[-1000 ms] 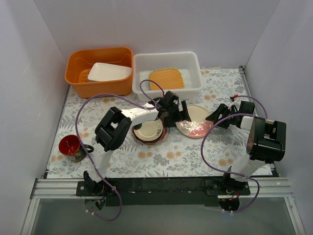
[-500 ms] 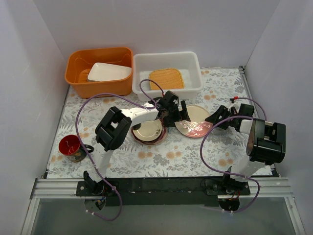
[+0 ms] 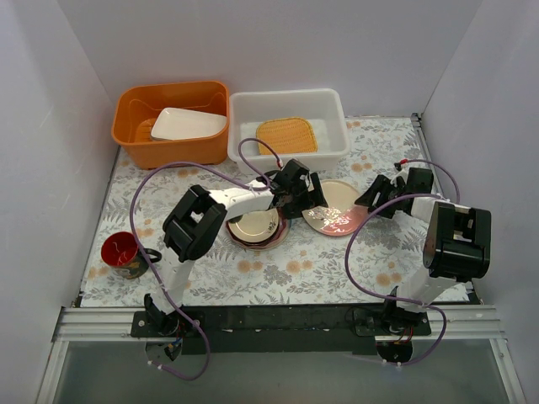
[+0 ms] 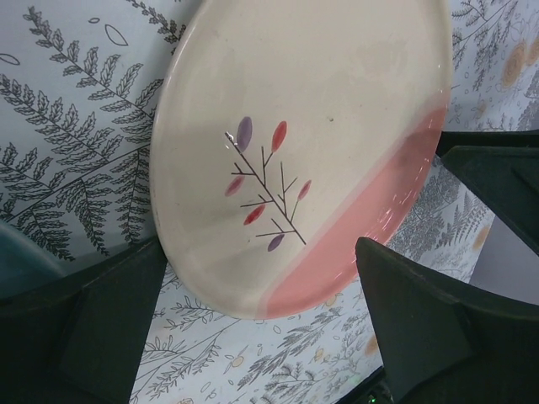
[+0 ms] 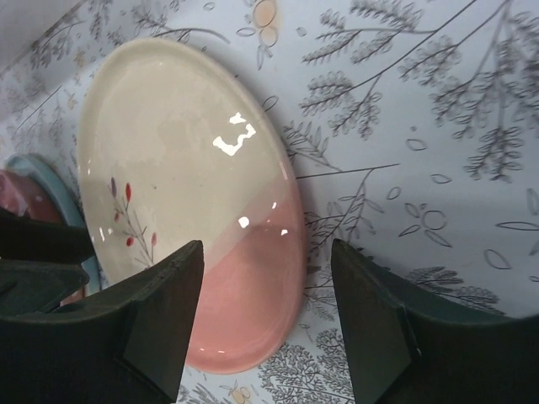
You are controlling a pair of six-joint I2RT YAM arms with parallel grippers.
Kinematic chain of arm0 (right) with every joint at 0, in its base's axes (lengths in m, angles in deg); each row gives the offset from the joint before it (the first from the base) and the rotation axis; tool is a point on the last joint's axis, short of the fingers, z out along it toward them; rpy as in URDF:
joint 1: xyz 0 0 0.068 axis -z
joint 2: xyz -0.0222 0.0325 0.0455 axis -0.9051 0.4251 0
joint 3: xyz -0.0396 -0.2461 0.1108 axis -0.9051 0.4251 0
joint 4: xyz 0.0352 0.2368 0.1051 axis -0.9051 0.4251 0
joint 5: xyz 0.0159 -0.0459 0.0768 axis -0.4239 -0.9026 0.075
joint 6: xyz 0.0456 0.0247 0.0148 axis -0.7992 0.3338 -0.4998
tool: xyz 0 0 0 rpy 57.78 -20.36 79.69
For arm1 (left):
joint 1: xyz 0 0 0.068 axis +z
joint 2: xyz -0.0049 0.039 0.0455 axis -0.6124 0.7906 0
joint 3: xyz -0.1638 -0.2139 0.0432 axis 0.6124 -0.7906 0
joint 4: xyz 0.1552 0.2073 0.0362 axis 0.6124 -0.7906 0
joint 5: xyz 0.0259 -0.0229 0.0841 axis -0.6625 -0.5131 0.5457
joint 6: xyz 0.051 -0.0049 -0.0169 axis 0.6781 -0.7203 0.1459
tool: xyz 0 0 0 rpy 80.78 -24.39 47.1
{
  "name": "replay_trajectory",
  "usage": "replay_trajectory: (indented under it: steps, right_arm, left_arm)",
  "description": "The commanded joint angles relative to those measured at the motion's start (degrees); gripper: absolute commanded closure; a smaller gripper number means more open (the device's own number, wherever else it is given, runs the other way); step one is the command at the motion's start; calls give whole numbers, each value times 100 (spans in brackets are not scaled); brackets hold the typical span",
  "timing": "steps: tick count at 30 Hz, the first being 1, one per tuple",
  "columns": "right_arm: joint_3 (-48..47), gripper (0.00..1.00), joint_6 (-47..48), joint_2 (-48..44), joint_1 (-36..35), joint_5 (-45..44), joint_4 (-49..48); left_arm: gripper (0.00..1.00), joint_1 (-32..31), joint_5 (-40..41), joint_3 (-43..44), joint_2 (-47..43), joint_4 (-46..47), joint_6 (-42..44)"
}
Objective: Place the plates into the plastic bin on the countertop
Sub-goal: Pick up the plate at the center of the board.
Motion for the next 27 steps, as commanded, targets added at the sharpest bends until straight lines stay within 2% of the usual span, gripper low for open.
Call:
replay_trajectory:
  steps: [1, 6, 8, 13, 17, 19, 22, 23, 27]
  right_arm:
    - [-387, 30, -30, 71, 16, -830, 238]
    - [-694, 31, -171, 281, 7, -699, 124]
    - [-765, 37, -171, 474, -20, -411, -130]
    - [-766, 44, -75, 835, -169, 118, -166]
    - [-362, 46, -22, 880, -292, 382, -289]
    - [-221, 49, 5, 871, -310, 470, -368]
    - [-106, 57, 154, 862, -319, 592, -219]
    - [-19, 62, 145, 818, -319, 628, -228]
    - [245, 68, 23, 748, -327, 953, -412]
  left_arm:
    - [5, 19, 846, -434, 79, -517, 3]
    - [9, 19, 899, -469, 87, -447, -59]
    - [11, 19, 882, -487, 131, -342, -103]
    - [13, 19, 575, -776, 281, 141, -121]
    - [14, 19, 504, -1102, 246, 782, -15]
    - [15, 27, 224, -1294, 237, 1029, 72]
    - [18, 19, -66, -1523, 176, 1591, 99]
    - [20, 19, -146, -1733, 97, 2097, 73]
    - [22, -8, -331, -2261, -263, 3006, -59]
